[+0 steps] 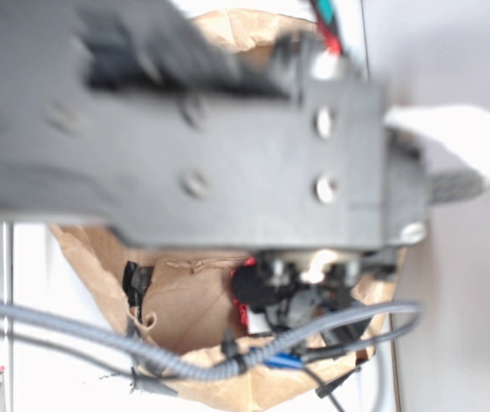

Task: Grab the blue rope.

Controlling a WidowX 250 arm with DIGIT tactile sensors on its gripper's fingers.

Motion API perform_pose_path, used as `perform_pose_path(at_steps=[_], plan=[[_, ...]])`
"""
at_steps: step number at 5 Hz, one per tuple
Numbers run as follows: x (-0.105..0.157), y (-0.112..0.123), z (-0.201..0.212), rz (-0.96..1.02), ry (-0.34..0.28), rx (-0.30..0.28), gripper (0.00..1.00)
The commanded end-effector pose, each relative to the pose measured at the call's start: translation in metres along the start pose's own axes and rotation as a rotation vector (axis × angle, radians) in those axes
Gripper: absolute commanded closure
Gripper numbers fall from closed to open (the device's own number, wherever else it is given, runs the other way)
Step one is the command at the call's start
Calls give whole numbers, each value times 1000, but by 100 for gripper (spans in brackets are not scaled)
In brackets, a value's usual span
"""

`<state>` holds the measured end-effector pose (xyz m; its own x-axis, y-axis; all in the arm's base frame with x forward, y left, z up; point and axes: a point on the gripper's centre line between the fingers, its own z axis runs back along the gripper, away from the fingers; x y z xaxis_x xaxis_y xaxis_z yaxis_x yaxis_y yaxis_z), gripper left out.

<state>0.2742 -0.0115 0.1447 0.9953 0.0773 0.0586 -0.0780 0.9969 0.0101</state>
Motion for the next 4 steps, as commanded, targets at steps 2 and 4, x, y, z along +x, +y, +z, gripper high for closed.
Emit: perform_pose_path(at_steps=[2,4], plan=[[27,0,-72,160,-29,40,0],[18,-5,-41,253,-203,21,0]])
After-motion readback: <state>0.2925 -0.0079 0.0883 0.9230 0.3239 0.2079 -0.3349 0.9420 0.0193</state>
